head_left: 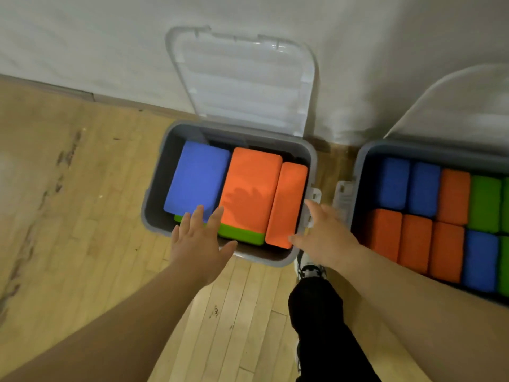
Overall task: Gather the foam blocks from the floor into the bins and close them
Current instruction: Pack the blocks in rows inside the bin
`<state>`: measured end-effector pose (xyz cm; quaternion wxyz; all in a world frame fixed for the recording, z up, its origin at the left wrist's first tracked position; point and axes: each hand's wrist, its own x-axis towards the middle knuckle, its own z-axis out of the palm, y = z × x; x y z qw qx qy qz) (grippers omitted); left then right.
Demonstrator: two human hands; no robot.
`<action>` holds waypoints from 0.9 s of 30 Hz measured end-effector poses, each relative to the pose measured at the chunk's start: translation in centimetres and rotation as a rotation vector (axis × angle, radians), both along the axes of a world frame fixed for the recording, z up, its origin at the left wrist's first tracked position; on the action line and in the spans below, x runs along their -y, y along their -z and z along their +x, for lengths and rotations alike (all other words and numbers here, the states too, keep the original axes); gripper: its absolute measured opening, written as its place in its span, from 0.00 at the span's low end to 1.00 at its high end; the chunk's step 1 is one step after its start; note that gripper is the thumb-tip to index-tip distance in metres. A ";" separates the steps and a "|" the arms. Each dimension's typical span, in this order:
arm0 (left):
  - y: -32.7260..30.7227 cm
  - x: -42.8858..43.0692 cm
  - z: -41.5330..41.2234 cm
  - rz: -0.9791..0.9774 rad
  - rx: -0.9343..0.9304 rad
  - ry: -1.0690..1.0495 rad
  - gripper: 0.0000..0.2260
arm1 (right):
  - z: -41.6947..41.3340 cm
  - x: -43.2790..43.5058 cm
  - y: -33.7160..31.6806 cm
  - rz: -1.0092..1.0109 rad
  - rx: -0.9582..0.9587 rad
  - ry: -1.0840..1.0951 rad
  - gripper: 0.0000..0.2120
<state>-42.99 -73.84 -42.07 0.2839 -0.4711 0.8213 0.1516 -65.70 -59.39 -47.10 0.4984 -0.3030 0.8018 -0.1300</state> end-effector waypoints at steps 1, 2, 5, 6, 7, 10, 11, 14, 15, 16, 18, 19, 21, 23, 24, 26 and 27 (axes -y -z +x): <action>0.6 1.1 0.1 0.012 0.003 0.000 0.37 | 0.0 1.2 0.5 0.020 -0.010 0.008 0.50; 1.2 2.2 0.0 0.021 0.007 0.001 0.37 | 0.0 2.5 1.0 0.048 -0.015 0.015 0.51; 4.3 5.6 -0.6 0.030 0.025 0.038 0.37 | 0.7 6.2 2.8 0.145 -0.011 -0.007 0.55; 5.7 6.6 -1.1 0.030 0.018 0.057 0.37 | 0.9 7.0 3.5 0.180 -0.013 -0.005 0.57; 7.1 7.5 -1.7 0.026 0.003 0.080 0.38 | 1.1 7.8 4.1 0.217 -0.020 0.005 0.58; 11.4 9.0 -2.8 0.056 -0.036 0.108 0.40 | 2.0 8.7 6.2 0.297 -0.066 0.032 0.61; 12.6 9.3 -3.0 0.072 -0.037 0.110 0.41 | 2.4 8.8 6.8 0.297 -0.102 0.037 0.62; 14.9 9.7 -2.7 0.074 -0.002 0.177 0.41 | 3.6 8.9 7.3 0.259 -0.241 0.035 0.62; 15.2 9.9 -2.4 0.078 0.003 0.203 0.40 | 3.9 8.8 7.4 0.268 -0.271 0.029 0.61; 15.1 10.1 -1.9 0.093 0.003 0.207 0.40 | 4.2 8.9 7.3 0.297 -0.268 0.029 0.60; 14.9 10.6 -1.8 0.124 0.007 0.209 0.41 | 5.2 9.3 7.4 0.318 -0.269 0.094 0.57; 14.7 10.8 -2.0 0.134 0.026 0.224 0.41 | 5.8 9.6 7.3 0.316 -0.273 0.135 0.55; 14.4 11.3 -2.4 0.150 0.039 0.233 0.42 | 6.5 10.5 7.3 0.300 -0.264 0.231 0.52; 14.1 11.6 -2.8 0.169 0.050 0.246 0.42 | 6.3 11.1 7.2 0.289 -0.242 0.314 0.51; 13.9 11.8 -2.9 0.179 0.054 0.246 0.42 | 5.9 11.4 6.7 0.286 -0.229 0.331 0.51; 13.6 12.2 -2.6 0.190 0.069 0.266 0.43 | 5.0 11.7 5.1 0.260 -0.228 0.339 0.50; 13.5 12.3 -2.6 0.199 0.079 0.271 0.43 | 4.5 11.6 3.9 0.230 -0.241 0.354 0.50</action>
